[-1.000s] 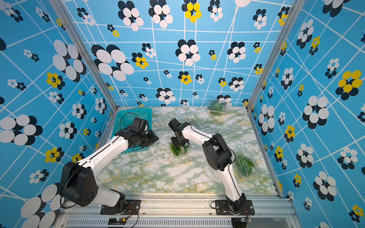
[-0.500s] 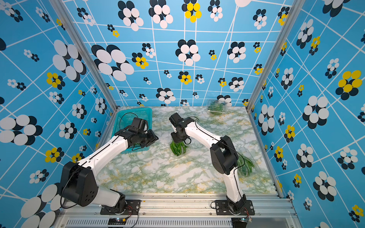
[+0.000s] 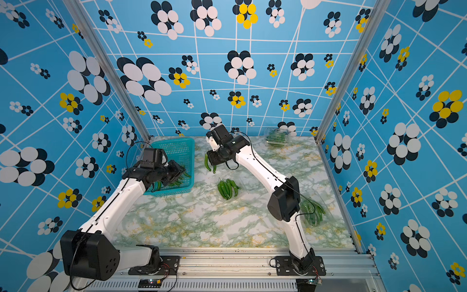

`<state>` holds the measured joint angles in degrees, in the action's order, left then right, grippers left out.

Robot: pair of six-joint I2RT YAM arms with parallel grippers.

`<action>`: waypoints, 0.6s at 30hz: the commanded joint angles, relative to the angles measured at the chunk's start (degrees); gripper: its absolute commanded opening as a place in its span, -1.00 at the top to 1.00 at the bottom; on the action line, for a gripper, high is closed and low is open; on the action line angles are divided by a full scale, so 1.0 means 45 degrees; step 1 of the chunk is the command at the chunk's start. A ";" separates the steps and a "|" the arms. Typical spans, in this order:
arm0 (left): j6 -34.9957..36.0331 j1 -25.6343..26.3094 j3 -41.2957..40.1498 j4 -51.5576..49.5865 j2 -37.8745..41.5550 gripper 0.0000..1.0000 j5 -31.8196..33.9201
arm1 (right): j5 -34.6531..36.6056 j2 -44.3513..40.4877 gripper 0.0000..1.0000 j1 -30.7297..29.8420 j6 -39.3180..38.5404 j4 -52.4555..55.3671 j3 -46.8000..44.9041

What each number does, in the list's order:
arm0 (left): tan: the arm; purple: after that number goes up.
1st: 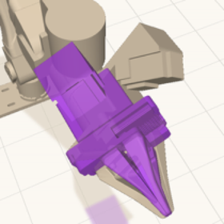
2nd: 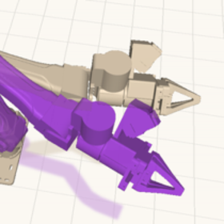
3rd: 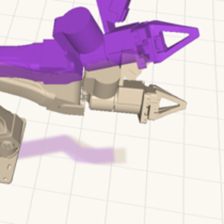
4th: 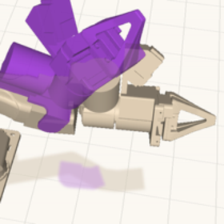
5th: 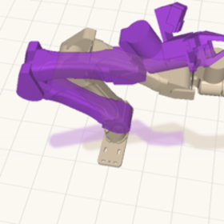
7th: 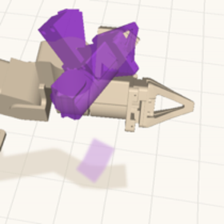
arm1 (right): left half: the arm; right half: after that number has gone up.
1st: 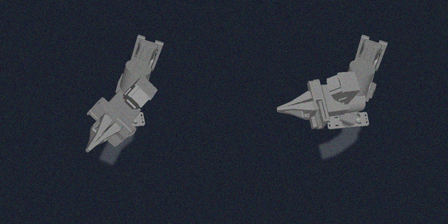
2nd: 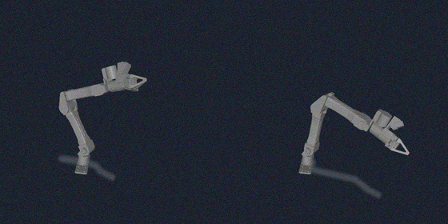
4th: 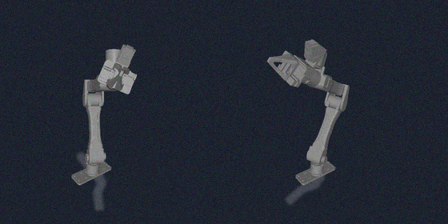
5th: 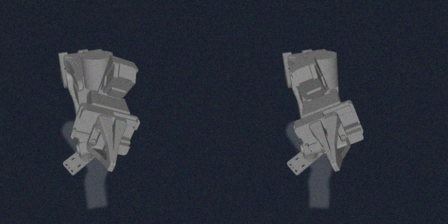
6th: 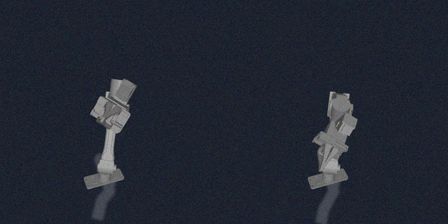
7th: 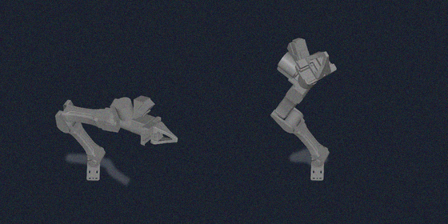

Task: Take small green peppers out of containers
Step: Place the green pepper in the basket.

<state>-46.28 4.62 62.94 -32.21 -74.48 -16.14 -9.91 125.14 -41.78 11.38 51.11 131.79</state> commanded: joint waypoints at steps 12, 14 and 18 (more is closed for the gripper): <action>0.1091 -0.2132 -0.1172 -0.0908 0.1121 0.23 -0.1752 | -0.1789 0.4368 0.79 -0.1359 0.0615 -0.0697 0.4425; 0.1215 -0.2182 -0.1158 -0.1024 0.1104 0.23 -0.1852 | -0.1999 0.4738 0.79 -0.1414 0.0931 -0.0926 0.4736; 0.1349 -0.2226 -0.1211 -0.1179 0.1135 0.23 -0.1984 | -0.2383 0.5523 0.78 -0.1581 0.1178 -0.0806 0.5798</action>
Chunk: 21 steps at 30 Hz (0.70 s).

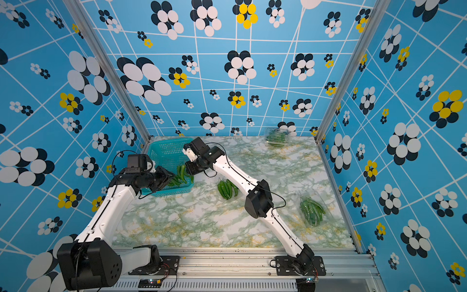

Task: Take small green peppers out of containers
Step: Place the green pepper in the basket.

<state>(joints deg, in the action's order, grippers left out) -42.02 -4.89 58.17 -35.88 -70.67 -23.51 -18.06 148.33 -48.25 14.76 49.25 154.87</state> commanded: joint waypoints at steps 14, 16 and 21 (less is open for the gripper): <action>0.0392 -0.0177 -0.0642 -0.0030 0.0483 0.23 -0.0693 | -0.0446 0.0968 0.53 -0.0352 0.0479 -0.0870 0.0663; 0.0379 -0.0179 -0.0725 -0.0054 0.0527 0.23 -0.0658 | -0.0392 0.1036 0.40 -0.0350 0.0406 -0.0878 0.0663; 0.0373 -0.0168 -0.0879 -0.0026 0.0608 0.23 -0.0631 | -0.0216 0.0982 0.19 -0.0352 0.0113 -0.0789 0.0661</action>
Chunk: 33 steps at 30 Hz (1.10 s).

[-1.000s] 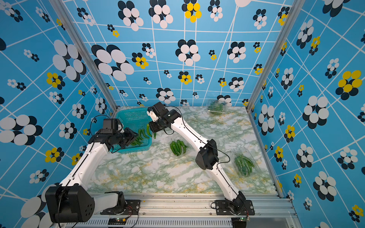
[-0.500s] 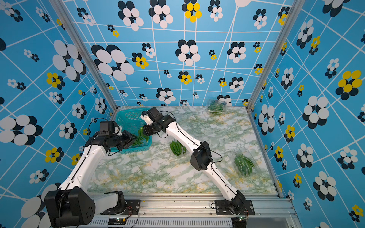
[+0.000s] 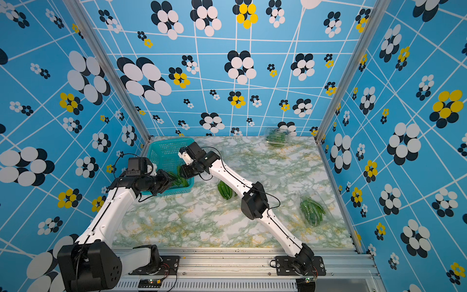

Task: Take small green peppers out of containers
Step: Place the green pepper in the basket.

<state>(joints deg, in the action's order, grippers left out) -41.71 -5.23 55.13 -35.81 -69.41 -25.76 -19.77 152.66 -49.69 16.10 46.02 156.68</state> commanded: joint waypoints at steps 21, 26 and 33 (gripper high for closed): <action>-0.1039 0.3830 0.0410 0.0623 -0.0533 0.18 0.1658 | 0.3576 -0.5439 0.17 0.1139 -0.1736 -0.0080 -0.5956; -0.1354 0.5195 0.1265 0.0918 -0.1706 0.19 0.2224 | 0.3716 -0.7440 0.19 0.1792 -0.1528 -0.1279 -0.9545; -0.1847 0.6781 0.2109 0.1407 -0.3293 0.19 0.2794 | 0.3871 -0.8463 0.24 0.2202 -0.1467 -0.1994 -1.2462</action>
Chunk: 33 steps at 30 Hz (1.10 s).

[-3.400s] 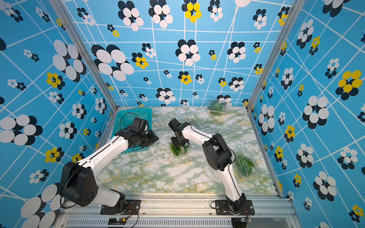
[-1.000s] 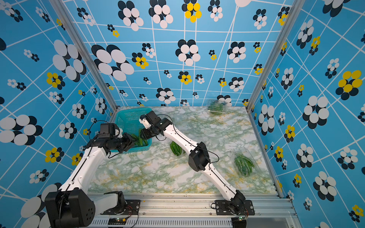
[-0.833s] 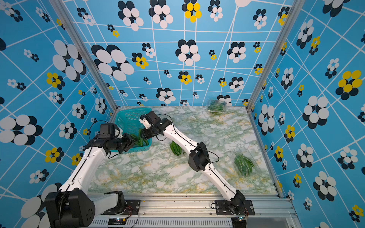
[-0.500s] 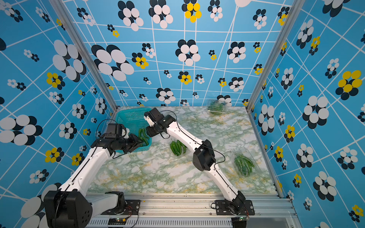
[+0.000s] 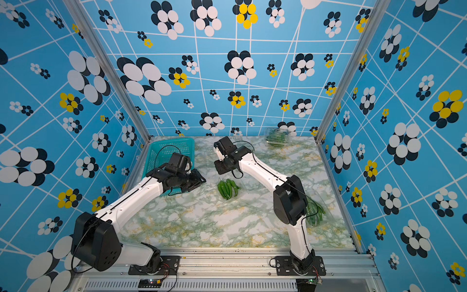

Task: Take small green peppers out of containers
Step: Place the green pepper in the basket, then pick up the green pepper from the packing box.

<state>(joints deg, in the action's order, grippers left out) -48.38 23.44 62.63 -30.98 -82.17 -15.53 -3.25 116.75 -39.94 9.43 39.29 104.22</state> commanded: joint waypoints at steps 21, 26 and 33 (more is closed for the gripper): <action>-0.0667 0.1394 0.1047 0.0535 -0.1793 0.20 0.0895 | -0.0816 0.1221 0.28 0.0127 0.0154 -0.1083 -0.1536; -0.0578 0.1263 0.1111 0.0549 -0.1848 0.20 0.0797 | -0.0951 0.1465 0.25 0.0048 0.0165 -0.1103 -0.1501; -0.0568 0.1090 0.0949 0.0662 -0.1737 0.20 0.0696 | -0.1095 0.2058 0.25 -0.0024 0.0231 -0.1131 -0.1313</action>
<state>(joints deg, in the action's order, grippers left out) -51.44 28.95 65.76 -28.60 -89.60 -12.38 -6.96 123.04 -39.66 9.87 34.74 97.43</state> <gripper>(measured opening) 0.402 0.375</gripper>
